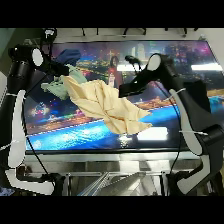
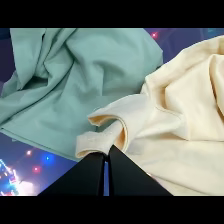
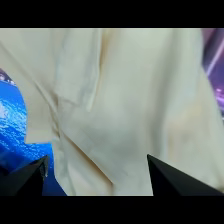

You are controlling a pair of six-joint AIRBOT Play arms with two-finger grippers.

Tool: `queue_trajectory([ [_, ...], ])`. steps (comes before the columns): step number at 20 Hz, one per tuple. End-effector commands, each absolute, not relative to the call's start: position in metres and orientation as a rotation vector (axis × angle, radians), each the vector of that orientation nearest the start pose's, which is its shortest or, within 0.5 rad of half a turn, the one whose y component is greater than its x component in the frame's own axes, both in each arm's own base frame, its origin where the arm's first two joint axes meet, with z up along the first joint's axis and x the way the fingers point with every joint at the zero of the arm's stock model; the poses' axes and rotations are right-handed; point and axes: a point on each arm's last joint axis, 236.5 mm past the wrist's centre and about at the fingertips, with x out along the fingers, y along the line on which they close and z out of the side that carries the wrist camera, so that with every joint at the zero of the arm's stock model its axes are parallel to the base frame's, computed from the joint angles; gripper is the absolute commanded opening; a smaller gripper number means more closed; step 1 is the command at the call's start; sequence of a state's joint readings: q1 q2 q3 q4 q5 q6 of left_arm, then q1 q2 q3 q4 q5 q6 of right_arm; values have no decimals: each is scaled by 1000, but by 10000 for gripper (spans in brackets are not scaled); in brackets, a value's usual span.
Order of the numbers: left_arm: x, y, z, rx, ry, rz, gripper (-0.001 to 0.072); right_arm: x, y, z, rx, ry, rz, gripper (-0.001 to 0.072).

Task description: Fold the shirts.

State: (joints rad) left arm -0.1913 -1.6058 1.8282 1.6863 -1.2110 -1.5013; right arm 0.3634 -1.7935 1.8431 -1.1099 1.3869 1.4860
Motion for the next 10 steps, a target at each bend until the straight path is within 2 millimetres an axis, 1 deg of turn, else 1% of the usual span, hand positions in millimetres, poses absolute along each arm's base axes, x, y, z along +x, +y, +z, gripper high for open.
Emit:
queue_trajectory([
  [1, 513, -81, 105, 241, 1004, -148, 16, 427, 320, -22, 130, 1391, 691, 704],
  [2, 511, -87, 104, 240, 1006, -162, 16, 426, 329, -36, 142, 1409, 685, 704],
  [4, 510, -89, 104, 234, 1009, -168, 16, 426, 341, -56, 155, 1420, 677, 704],
  [7, 511, -88, 104, 233, 1006, -167, 16, 431, 355, -66, 230, 1411, 682, 704],
  [9, 511, -88, 104, 233, 1005, -166, 16, 437, 357, -71, 245, 1396, 673, 694],
  [10, 511, -88, 104, 233, 1006, -167, 16, 439, 357, -70, 246, 1389, 672, 438],
])
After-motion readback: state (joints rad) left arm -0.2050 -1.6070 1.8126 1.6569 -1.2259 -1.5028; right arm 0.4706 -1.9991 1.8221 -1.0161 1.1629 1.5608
